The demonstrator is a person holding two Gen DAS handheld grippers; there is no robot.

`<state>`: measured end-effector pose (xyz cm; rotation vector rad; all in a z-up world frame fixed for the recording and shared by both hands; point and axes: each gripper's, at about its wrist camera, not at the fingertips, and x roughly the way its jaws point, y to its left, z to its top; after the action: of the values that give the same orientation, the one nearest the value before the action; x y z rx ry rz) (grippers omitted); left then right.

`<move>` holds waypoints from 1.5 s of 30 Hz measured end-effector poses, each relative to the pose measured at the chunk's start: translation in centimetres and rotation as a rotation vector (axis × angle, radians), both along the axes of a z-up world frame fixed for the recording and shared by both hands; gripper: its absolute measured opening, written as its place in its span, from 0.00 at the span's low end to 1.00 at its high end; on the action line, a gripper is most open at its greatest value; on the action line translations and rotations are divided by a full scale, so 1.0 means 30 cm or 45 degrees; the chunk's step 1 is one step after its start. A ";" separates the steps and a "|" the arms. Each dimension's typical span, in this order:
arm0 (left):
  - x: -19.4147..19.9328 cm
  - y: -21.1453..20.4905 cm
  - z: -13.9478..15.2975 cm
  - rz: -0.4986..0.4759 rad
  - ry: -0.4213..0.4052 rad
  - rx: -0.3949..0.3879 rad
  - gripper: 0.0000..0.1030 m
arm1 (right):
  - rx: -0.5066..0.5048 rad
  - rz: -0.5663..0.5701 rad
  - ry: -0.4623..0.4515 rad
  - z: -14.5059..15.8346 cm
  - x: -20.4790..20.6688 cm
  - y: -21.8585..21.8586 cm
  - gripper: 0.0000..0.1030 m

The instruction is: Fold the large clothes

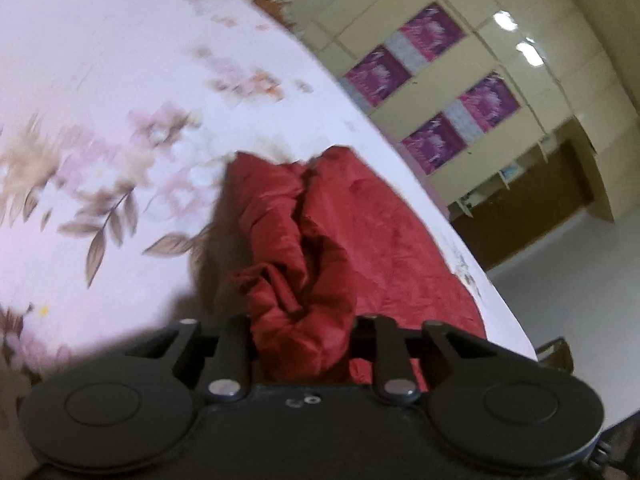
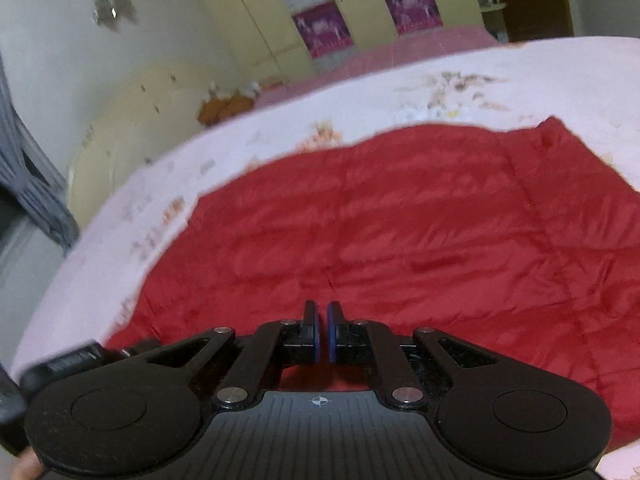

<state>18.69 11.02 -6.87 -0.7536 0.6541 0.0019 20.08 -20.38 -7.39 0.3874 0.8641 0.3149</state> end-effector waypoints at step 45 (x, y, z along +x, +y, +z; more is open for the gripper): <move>0.124 -1.143 0.102 -0.882 -0.147 0.761 0.29 | 0.527 -0.409 0.114 -0.131 -0.215 -0.860 0.00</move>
<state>22.40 -23.28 -3.82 0.0711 0.7273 -0.4590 13.63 -46.17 -11.33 0.9199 0.8068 0.1769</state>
